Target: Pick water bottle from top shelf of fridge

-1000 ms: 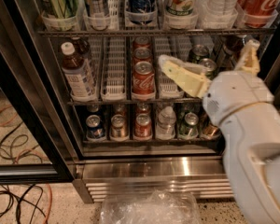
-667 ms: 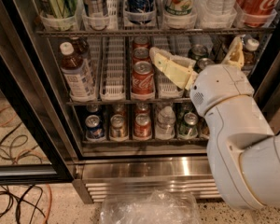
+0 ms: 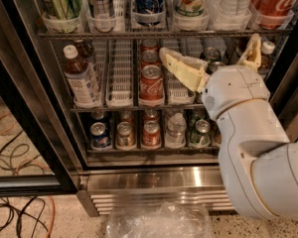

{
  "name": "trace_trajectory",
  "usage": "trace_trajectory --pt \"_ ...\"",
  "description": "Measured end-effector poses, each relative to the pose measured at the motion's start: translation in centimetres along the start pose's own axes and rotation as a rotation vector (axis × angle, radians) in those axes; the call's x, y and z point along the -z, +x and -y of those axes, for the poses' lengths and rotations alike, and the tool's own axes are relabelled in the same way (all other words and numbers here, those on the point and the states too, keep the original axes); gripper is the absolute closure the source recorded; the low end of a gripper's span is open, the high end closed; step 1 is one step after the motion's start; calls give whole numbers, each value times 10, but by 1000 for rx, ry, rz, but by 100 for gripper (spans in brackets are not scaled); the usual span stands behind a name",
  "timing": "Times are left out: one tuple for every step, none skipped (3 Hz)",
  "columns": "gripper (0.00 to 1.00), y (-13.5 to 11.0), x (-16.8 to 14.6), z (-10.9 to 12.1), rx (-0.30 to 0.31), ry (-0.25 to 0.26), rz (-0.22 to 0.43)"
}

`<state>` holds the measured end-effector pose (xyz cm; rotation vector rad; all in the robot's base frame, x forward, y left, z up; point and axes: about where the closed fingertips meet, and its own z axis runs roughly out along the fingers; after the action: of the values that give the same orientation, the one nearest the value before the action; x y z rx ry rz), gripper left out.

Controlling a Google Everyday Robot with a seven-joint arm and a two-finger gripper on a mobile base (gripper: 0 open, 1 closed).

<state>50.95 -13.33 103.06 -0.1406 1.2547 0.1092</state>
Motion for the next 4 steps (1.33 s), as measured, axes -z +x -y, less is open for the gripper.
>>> trace_trajectory --pt "0 5 -12 12 19 30 3" --pt "0 6 -30 34 39 99 22" --pt "0 6 -30 34 39 99 22" --pt "0 2 -36 38 67 104 50"
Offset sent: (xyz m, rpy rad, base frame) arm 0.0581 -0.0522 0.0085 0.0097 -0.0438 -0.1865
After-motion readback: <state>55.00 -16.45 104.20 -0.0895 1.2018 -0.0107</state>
